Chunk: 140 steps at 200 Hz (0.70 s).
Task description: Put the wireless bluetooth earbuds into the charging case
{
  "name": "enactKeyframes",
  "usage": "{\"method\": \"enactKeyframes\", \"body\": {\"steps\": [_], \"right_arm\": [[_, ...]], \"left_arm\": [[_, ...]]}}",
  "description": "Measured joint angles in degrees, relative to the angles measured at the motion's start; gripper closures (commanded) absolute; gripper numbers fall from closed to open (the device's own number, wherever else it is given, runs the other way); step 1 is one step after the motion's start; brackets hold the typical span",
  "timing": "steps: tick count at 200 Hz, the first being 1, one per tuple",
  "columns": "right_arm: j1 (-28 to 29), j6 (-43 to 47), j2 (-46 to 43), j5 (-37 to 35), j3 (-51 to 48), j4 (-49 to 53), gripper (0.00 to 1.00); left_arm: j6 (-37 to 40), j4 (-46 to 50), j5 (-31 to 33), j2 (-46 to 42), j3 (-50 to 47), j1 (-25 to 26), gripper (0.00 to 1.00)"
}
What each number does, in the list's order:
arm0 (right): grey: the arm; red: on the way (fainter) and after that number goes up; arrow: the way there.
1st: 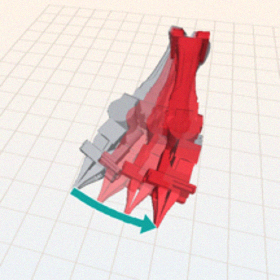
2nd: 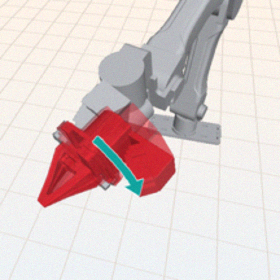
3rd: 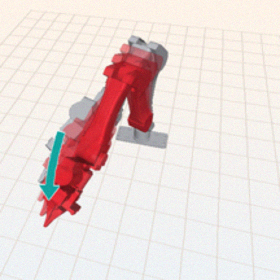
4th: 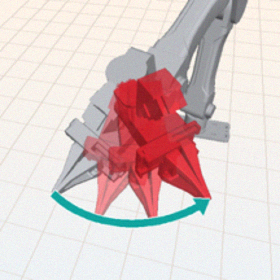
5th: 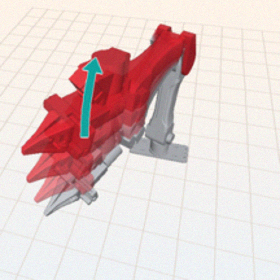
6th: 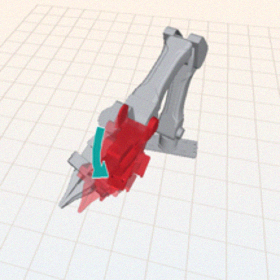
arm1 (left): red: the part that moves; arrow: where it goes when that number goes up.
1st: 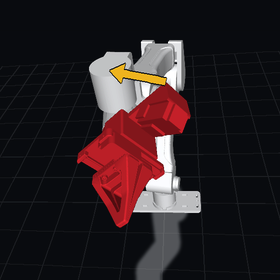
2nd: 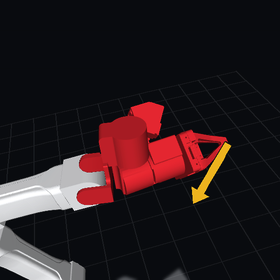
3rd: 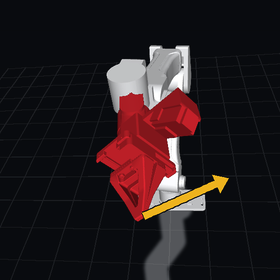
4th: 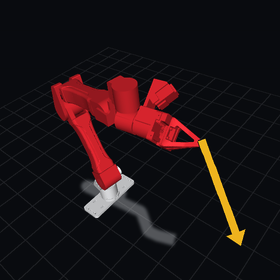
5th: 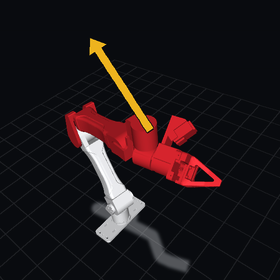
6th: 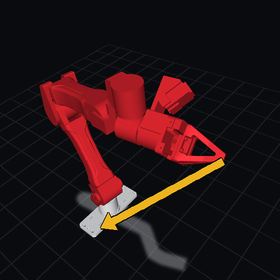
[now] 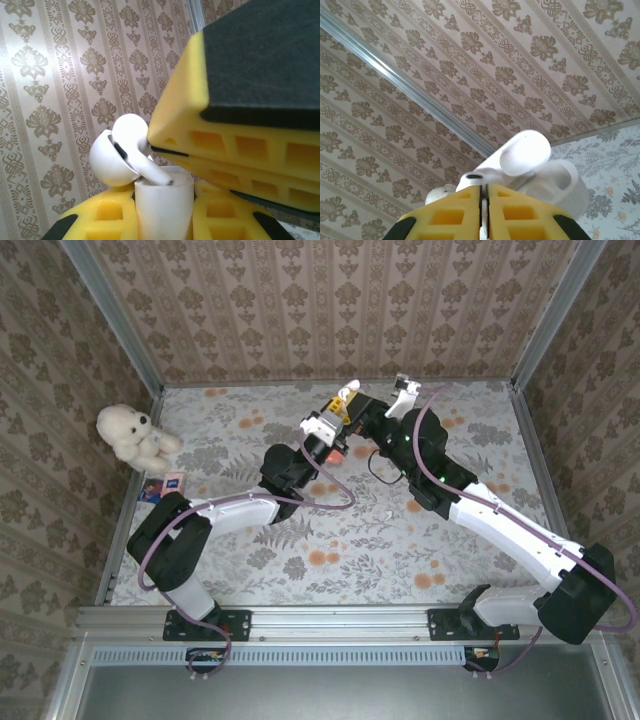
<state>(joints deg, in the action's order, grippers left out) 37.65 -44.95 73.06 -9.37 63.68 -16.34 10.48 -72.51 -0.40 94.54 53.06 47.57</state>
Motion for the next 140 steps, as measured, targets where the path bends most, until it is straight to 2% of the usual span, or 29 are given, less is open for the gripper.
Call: {"method": "enactKeyframes", "body": {"steps": [55, 140], "right_arm": [[-0.02, 0.0, -0.79, 0.02, -0.92, 0.02, 0.87], [-0.52, -0.09, -1.51, 0.87, -1.68, 0.02, 0.8]], "left_arm": [[0.0, 0.31, -0.52, 0.0, 0.02, 0.02, 1.0], [0.0, 0.48, -0.92, 0.0, 0.0, 0.02, 1.0]]}}
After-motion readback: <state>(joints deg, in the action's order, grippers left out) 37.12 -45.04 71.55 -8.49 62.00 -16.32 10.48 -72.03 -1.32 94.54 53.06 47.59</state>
